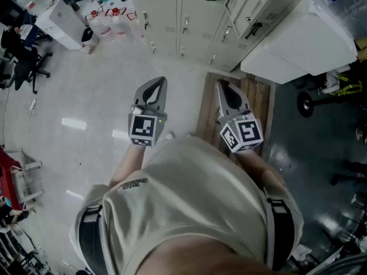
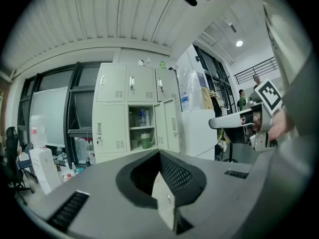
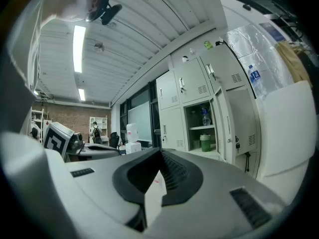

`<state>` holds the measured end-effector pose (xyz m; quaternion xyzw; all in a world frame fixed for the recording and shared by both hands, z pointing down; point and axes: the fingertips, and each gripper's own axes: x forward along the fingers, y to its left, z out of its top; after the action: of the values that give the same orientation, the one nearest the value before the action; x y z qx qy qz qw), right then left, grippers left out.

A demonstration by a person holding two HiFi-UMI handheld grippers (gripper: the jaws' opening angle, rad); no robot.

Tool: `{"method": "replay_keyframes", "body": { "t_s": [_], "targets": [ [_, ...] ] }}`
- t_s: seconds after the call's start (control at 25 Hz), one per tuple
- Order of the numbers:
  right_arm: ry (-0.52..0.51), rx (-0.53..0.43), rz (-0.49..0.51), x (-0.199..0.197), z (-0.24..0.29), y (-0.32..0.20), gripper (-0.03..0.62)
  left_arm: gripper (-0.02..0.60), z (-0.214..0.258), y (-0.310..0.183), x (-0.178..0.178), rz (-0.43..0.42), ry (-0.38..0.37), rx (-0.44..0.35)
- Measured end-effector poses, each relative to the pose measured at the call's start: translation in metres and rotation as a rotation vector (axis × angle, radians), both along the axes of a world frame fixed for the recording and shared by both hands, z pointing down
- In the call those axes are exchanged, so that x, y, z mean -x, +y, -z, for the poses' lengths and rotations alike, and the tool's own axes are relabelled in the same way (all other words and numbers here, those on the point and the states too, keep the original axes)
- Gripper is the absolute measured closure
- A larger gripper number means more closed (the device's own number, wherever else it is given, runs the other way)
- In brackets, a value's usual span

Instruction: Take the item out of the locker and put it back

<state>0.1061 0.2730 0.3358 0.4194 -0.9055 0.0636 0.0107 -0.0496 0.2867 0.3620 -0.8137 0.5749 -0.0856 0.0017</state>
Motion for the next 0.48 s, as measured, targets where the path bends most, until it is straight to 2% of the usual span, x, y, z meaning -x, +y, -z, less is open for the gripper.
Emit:
{"method": "replay_keyframes", "body": {
  "t_s": [0.48],
  "targets": [
    [-0.010,0.006,-0.015,-0.0093,-0.0048,-0.0058,0.592,0.568,-0.0035,-0.0067,-0.0083,-0.010,-0.005,0.005]
  ]
}}
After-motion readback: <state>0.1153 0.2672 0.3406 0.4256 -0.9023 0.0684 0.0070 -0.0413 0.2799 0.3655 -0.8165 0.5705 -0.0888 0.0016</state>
